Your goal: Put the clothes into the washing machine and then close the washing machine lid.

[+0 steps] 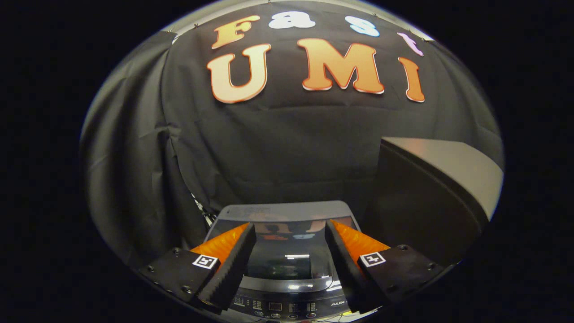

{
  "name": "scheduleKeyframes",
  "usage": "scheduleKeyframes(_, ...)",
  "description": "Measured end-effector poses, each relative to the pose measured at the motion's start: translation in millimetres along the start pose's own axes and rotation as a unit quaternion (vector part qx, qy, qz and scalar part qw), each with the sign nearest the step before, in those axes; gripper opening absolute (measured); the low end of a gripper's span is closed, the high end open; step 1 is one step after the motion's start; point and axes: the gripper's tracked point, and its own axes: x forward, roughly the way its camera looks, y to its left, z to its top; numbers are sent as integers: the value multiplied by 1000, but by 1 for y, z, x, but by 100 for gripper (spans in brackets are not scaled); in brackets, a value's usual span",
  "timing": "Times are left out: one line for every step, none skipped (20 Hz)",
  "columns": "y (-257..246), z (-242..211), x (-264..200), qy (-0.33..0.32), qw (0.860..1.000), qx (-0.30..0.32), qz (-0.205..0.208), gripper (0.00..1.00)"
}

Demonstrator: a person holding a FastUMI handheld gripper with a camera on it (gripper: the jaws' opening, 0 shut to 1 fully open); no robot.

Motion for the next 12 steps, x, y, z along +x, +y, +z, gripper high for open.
scheduleKeyframes(-3, 12, -11, -11, 1000, -5, 3, 99)
scheduleKeyframes(-7, 27, -18, -19, 1000, -13, 1, 99)
scheduleKeyframes(-15, 40, -29, -23, 1000, -19, -5, 99)
scheduleKeyframes(-23, 53, -44, -30, 999, -20, -6, 99)
scheduleKeyframes(-29, 70, -60, -46, 999, -15, 1, 99)
scheduleKeyframes(-35, 88, -77, -62, 998, -13, 8, 99)
scheduleKeyframes(-42, 103, -95, -75, 997, -15, 12, 99)
scheduleKeyframes(-52, 117, -112, -88, 996, -19, 12, 99)
scheduleKeyframes(-64, 134, -129, -100, 995, -23, 8, 99)
scheduleKeyframes(-79, 143, -142, -112, 993, -24, 2, 99)
scheduleKeyframes(-93, 153, -160, -122, 992, -23, 2, 99)
scheduleKeyframes(-105, 163, -180, -128, 992, -21, 1, 99)
